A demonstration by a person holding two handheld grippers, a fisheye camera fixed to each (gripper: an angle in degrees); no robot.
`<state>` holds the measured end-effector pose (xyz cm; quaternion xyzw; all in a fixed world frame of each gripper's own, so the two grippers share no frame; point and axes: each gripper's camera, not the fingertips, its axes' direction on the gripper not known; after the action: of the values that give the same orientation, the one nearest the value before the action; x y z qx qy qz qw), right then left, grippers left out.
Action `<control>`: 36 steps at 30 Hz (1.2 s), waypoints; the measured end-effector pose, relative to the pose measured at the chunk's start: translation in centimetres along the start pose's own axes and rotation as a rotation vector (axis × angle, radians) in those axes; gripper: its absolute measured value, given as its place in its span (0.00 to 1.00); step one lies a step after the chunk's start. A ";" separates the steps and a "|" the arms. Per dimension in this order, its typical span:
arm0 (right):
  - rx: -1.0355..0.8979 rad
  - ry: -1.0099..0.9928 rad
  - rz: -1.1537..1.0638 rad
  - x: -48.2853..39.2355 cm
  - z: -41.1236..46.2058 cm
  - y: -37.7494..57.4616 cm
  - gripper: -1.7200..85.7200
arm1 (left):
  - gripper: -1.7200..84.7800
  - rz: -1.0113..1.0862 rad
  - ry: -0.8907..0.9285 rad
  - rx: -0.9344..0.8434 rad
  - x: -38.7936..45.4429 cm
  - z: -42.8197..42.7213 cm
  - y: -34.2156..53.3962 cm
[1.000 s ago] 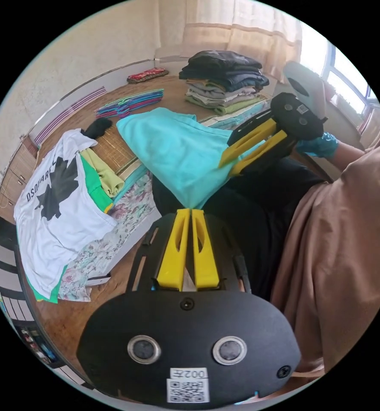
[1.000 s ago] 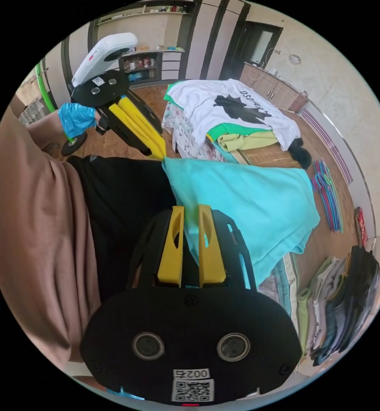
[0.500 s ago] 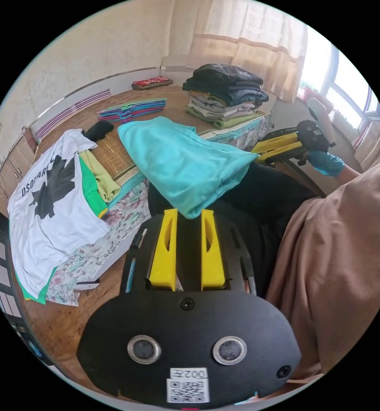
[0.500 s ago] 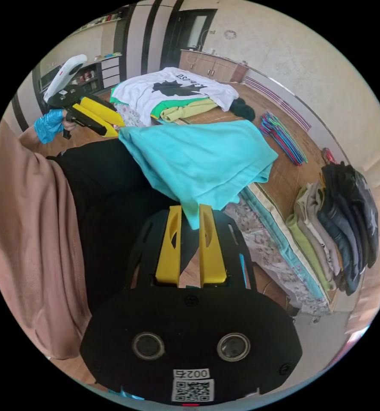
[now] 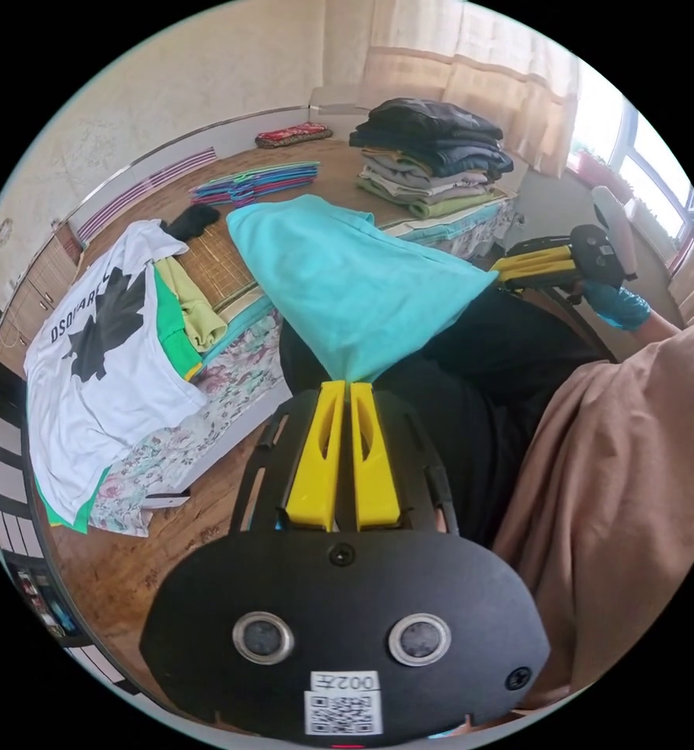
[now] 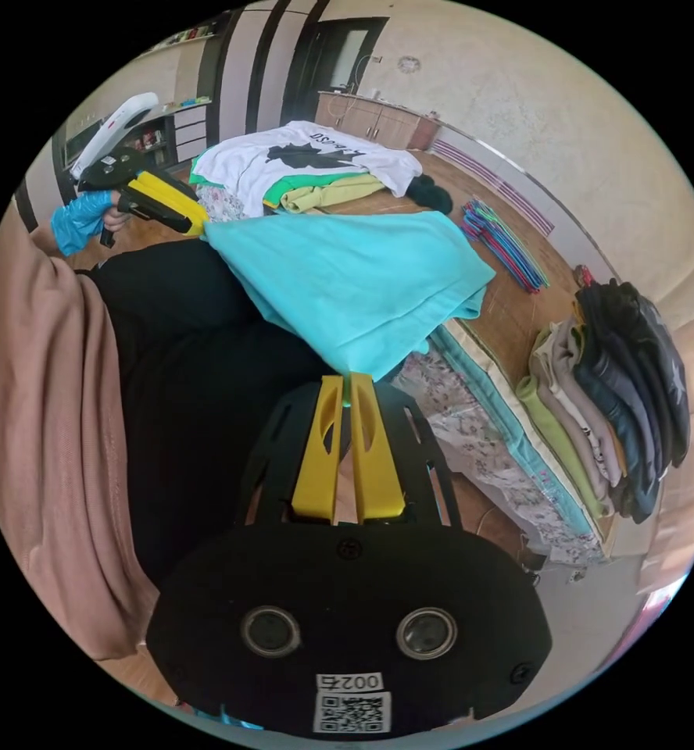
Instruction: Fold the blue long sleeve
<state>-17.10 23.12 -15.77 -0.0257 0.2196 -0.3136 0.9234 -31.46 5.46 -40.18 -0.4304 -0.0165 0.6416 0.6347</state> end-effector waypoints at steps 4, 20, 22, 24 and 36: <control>-0.036 -0.037 -0.024 0.3 -0.5 0.2 0.04 | 0.01 0.013 -0.008 -0.004 0.3 -0.7 0.0; 0.288 -0.223 -0.170 -2.7 -4.9 -6.0 0.18 | 0.01 0.026 -0.047 -0.029 1.8 -6.1 -3.5; 0.296 -0.201 -0.215 -4.4 -4.0 -7.3 0.20 | 0.01 0.035 -0.061 -0.031 2.0 -6.8 -4.2; 0.301 -0.162 -0.231 -5.6 -3.0 -8.3 0.21 | 0.01 0.040 -0.076 -0.027 2.3 -7.8 -5.2; 0.327 0.058 -0.083 -5.7 -0.4 -9.5 0.12 | 0.01 0.068 -0.121 0.017 3.5 -11.1 -8.1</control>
<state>-26.64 18.92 -12.13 0.1249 0.1908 -0.3837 0.8949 -18.01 4.11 -44.48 -0.3855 -0.0349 0.6877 0.6142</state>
